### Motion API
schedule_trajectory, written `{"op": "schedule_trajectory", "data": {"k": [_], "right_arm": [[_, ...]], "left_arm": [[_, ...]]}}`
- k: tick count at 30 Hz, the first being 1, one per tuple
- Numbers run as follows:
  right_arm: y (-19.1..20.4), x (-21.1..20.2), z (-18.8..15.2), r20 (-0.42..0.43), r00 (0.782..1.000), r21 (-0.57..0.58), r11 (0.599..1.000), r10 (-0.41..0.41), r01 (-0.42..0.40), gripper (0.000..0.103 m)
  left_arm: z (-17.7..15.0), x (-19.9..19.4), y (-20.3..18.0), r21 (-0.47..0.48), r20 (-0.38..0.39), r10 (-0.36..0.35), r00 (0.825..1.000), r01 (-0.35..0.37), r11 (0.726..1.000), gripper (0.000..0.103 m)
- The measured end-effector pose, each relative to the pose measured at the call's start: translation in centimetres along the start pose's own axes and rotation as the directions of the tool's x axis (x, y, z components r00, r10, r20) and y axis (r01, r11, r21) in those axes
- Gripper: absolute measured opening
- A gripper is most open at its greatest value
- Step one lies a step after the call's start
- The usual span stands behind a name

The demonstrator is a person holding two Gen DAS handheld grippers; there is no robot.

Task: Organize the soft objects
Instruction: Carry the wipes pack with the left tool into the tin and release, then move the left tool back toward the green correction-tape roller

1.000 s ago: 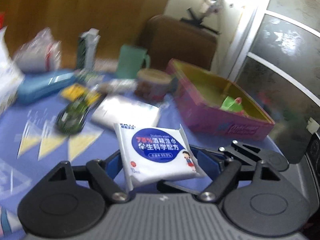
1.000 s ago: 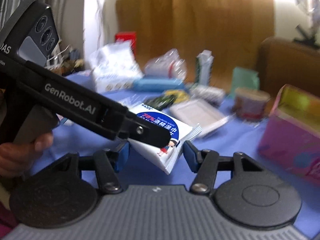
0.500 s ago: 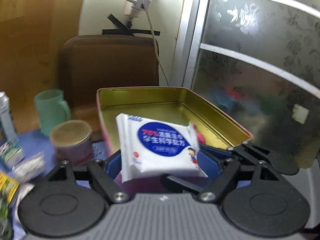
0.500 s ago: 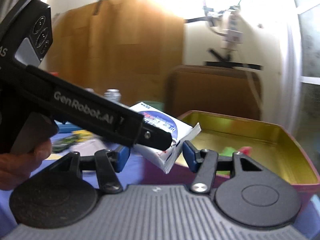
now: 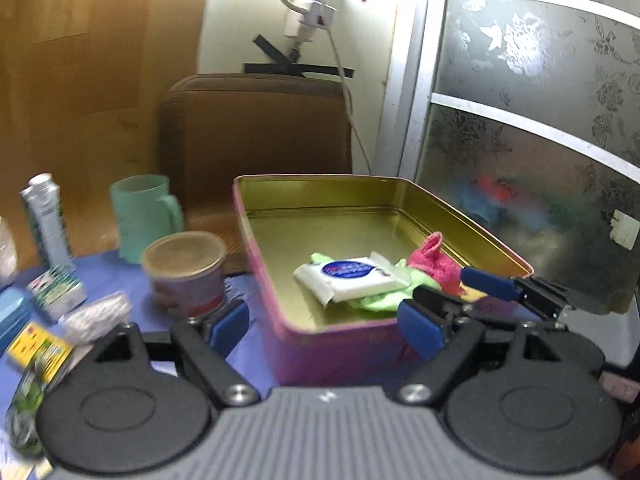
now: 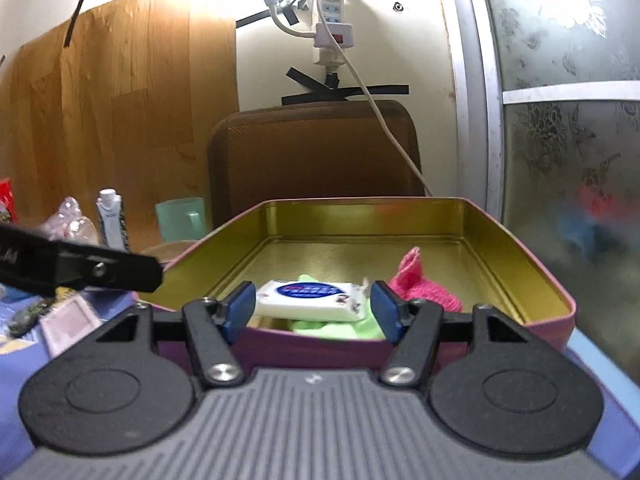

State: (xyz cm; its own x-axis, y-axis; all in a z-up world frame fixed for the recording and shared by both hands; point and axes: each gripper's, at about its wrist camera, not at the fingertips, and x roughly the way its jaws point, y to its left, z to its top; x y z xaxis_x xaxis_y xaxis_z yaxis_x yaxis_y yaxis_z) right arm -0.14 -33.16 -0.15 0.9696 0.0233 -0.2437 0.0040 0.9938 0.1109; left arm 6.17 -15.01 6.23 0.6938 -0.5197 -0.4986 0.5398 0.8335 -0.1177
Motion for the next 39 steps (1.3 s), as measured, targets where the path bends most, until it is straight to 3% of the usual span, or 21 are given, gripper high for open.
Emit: {"op": "schedule_trajectory", "data": {"k": [4, 9, 12, 14, 18, 23, 28, 31, 34, 39], "right_arm": [[1.7, -1.6, -0.1, 0.010, 0.999, -0.007, 0.999, 0.031, -0.031, 0.066], [5.2, -1.8, -0.1, -0.019, 0.989, -0.068, 0.987, 0.147, -0.148, 0.065], [8.1, -1.2, -0.4, -0.073, 0.967, -0.111, 0.962, 0.244, -0.251, 0.064], [10.0, -0.4, -0.7, -0.125, 0.945, -0.125, 0.941, 0.301, -0.316, 0.059], [13.5, 2.4, -0.6, -0.203, 0.904, -0.155, 0.899, 0.376, -0.409, 0.058], [16.7, 7.7, 1.1, -0.254, 0.892, -0.128, 0.902, 0.373, -0.413, 0.059], [20.2, 9.6, 1.2, -0.327, 0.826, -0.070, 0.859, 0.460, -0.506, 0.059], [22.6, 10.0, 0.7, -0.347, 0.819, -0.110, 0.847, 0.457, -0.520, 0.059], [24.7, 10.5, 0.0, -0.373, 0.812, -0.138, 0.839, 0.449, -0.527, 0.059], [26.8, 10.8, -1.2, -0.400, 0.817, -0.195, 0.833, 0.415, -0.518, 0.068]], "left_arm": [[-2.5, -2.8, 2.0, -0.037, 0.003, 0.023, 1.000, -0.023, 0.999, 0.086], [-6.0, -5.9, 6.8, -0.126, -0.021, 0.126, 0.992, -0.128, 0.984, 0.086], [-7.8, -7.4, 10.2, -0.198, -0.040, 0.219, 0.975, -0.222, 0.955, 0.086], [-8.9, -8.1, 12.4, -0.233, -0.054, 0.295, 0.954, -0.300, 0.925, 0.086], [-10.1, -9.3, 15.4, -0.294, -0.059, 0.374, 0.925, -0.374, 0.879, 0.086], [-10.5, -9.9, 17.1, -0.389, -0.030, 0.341, 0.940, -0.325, 0.862, 0.085], [-11.5, -12.2, 18.0, -0.486, 0.091, 0.342, 0.935, -0.258, 0.835, 0.085], [-12.4, -14.0, 18.2, -0.550, 0.169, 0.376, 0.911, -0.229, 0.803, 0.085], [-12.7, -14.9, 18.9, -0.593, 0.200, 0.405, 0.892, -0.219, 0.775, 0.085], [-12.5, -14.8, 19.1, -0.596, 0.195, 0.405, 0.893, -0.220, 0.772, 0.085]]}}
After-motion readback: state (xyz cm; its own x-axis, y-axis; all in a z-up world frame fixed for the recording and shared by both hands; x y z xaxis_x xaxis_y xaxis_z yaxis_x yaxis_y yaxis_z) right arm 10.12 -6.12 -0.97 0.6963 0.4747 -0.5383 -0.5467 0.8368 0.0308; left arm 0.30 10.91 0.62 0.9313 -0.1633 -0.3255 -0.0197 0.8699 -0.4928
